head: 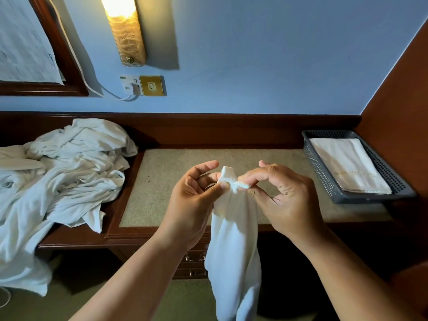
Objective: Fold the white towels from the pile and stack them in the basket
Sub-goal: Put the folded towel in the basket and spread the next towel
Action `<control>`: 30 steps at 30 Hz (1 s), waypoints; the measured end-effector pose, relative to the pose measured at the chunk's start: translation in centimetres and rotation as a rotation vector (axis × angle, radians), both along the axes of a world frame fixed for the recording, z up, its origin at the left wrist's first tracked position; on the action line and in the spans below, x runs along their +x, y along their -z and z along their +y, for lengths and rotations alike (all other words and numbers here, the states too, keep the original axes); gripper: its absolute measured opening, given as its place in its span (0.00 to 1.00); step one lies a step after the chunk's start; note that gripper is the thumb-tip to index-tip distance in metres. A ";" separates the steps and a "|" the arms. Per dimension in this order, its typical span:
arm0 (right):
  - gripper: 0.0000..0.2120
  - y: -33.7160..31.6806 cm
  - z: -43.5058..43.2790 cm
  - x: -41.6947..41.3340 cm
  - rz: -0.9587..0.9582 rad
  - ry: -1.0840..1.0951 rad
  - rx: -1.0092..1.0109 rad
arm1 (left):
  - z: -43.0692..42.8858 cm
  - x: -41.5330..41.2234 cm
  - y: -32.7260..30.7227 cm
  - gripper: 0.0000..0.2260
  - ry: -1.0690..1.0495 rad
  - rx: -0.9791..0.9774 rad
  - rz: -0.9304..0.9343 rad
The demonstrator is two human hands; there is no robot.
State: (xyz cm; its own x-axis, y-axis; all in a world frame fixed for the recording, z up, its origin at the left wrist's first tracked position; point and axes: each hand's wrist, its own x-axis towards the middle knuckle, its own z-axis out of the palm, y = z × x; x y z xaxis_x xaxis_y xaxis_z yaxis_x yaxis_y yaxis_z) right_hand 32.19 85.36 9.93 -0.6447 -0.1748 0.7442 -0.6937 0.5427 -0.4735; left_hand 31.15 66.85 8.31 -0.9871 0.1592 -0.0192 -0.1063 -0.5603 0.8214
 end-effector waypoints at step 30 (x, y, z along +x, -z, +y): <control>0.10 4.7 4.4 -4.1 -0.421 0.276 0.559 | -7.8 -5.6 14.2 0.08 -0.112 -1.714 -0.012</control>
